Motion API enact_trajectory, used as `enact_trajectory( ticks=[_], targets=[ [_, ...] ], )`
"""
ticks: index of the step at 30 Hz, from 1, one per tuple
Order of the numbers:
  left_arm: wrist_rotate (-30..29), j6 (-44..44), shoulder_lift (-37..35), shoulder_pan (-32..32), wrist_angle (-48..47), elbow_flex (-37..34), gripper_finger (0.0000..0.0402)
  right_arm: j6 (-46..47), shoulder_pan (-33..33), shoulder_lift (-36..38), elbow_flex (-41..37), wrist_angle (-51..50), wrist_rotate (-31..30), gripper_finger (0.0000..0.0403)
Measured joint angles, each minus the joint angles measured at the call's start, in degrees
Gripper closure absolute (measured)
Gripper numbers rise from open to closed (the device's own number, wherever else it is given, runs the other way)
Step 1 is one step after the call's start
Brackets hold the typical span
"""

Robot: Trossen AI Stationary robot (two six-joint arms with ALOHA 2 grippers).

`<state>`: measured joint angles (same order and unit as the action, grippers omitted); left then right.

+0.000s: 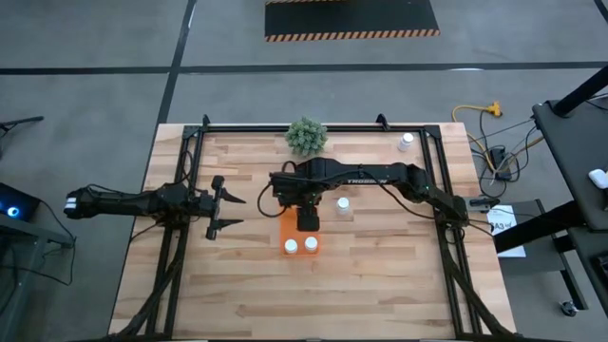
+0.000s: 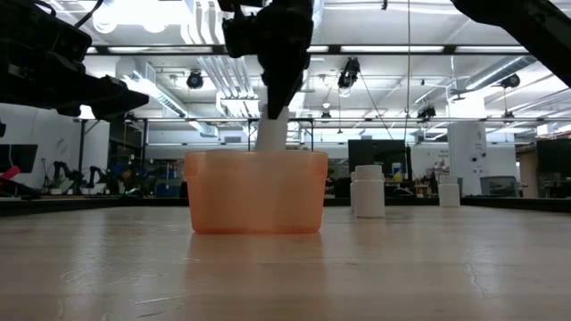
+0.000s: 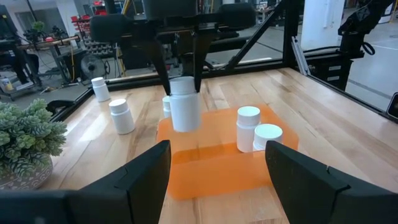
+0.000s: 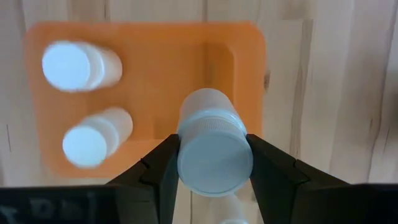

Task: Pick and place pill bottles into a basket
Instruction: Put the white pill bottle into the orange bin

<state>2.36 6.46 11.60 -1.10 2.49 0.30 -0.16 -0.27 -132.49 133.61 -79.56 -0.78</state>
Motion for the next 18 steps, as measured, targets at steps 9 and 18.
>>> enact_trajectory(
  ticks=[9, 18],
  targets=[
    [0.0, 0.0, -0.1, 0.0, 0.0, 0.0, 0.0157, 1.5, 0.3, -2.6, -0.7, 4.7, 0.9, 0.0254],
    [0.0, 0.0, 0.0, 0.0, 0.0, 0.0, 0.0157, 1.5, 0.9, -5.3, 1.4, 3.3, 1.3, 0.0254]
  ],
)
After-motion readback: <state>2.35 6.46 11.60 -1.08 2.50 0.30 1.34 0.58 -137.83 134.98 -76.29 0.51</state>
